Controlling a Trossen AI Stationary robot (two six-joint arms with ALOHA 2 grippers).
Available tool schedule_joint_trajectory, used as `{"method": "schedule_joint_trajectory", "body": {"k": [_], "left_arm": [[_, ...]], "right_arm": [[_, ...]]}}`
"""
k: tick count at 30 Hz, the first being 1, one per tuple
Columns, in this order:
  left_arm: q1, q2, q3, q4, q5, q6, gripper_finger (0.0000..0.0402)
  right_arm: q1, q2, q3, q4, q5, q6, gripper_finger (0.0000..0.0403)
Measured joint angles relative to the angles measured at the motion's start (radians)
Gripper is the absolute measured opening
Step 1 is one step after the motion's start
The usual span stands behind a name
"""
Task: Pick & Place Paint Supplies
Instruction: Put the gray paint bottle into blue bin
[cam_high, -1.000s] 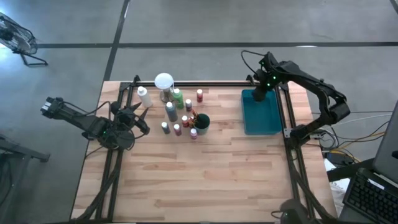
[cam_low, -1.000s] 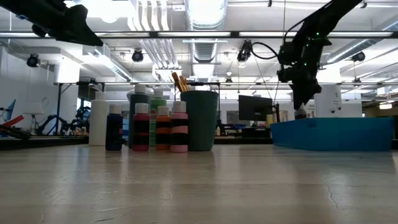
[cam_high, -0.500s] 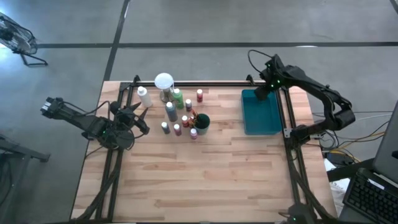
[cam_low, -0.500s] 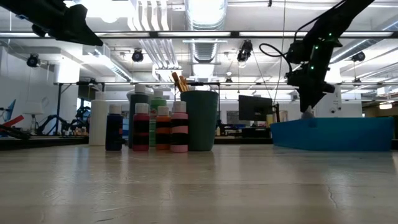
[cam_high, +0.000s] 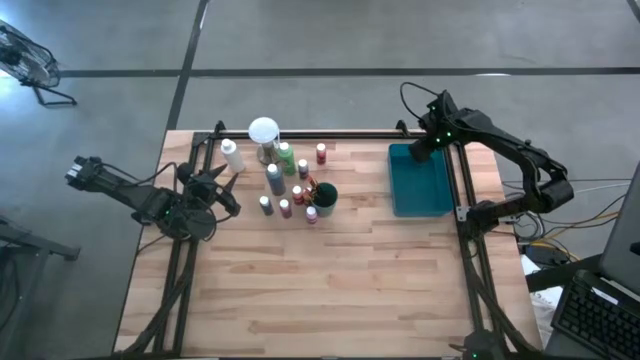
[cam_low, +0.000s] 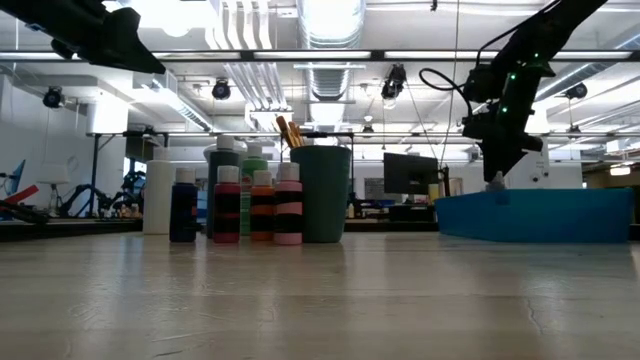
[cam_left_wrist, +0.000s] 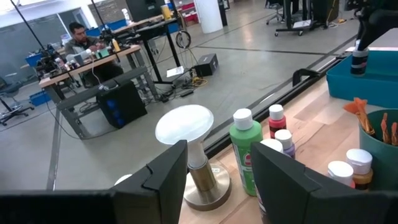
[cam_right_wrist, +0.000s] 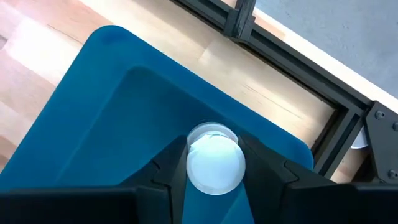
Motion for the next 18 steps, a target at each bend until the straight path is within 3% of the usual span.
{"method": "schedule_joint_trajectory", "body": {"k": [10, 18], "left_arm": [[0.000, 0.000, 0.000, 0.000, 0.007, -0.002, 0.0181], [0.000, 0.000, 0.000, 0.000, 0.008, -0.001, 0.0181]], "right_arm": [[-0.018, 0.000, 0.001, -0.001, -0.073, 0.054, 0.0116], [-0.021, 0.000, 0.001, -0.009, -0.075, 0.150, 0.0116]]}}
